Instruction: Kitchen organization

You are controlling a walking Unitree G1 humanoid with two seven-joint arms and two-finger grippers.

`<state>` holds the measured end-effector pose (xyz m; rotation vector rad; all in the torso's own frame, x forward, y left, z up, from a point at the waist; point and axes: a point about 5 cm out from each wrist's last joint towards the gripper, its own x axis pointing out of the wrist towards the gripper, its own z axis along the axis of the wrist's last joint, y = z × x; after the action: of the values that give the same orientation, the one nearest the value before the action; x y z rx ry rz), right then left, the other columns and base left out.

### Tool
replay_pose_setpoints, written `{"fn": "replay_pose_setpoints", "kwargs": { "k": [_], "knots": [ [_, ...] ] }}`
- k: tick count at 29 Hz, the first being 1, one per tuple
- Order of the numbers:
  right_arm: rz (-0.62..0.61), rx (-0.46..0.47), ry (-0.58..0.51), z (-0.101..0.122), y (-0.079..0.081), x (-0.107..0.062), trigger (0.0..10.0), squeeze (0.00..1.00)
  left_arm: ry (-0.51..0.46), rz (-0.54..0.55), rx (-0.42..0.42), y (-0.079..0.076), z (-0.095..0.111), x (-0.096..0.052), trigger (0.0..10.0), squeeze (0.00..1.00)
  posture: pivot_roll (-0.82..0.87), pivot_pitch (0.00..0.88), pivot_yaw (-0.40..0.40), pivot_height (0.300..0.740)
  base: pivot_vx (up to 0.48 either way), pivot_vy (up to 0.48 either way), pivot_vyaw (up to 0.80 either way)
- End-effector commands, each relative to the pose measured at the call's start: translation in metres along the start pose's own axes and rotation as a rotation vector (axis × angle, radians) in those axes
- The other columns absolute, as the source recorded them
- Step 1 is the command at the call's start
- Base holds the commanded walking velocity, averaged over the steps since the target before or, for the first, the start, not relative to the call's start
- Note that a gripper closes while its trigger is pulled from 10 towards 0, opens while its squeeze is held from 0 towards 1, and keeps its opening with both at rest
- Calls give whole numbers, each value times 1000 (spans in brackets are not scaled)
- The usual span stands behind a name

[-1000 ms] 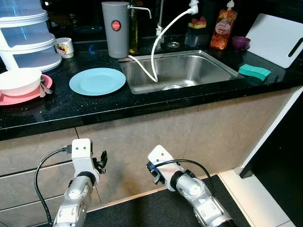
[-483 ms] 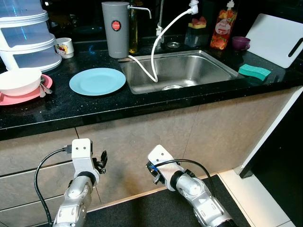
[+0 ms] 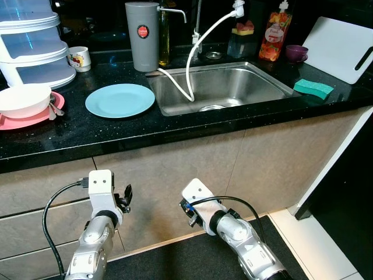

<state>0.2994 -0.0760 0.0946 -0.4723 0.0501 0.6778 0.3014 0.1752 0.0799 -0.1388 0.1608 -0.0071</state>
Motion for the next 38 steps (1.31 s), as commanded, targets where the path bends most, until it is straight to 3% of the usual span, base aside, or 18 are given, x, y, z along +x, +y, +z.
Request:
{"fn": "replay_pose_setpoints", "kwargs": {
  "k": [1,38],
  "knots": [
    [-2,9,6,-2,-1,0,10000,0,8,11,10,4,-3,-1,10000,0,-108,57,29,740,0,0,0],
    [-2,8,9,-3,-5,-1,10000,0,14,20,-18,1,-4,0,10000,0,-85,72,27,740,0,0,0]
  ]
}}
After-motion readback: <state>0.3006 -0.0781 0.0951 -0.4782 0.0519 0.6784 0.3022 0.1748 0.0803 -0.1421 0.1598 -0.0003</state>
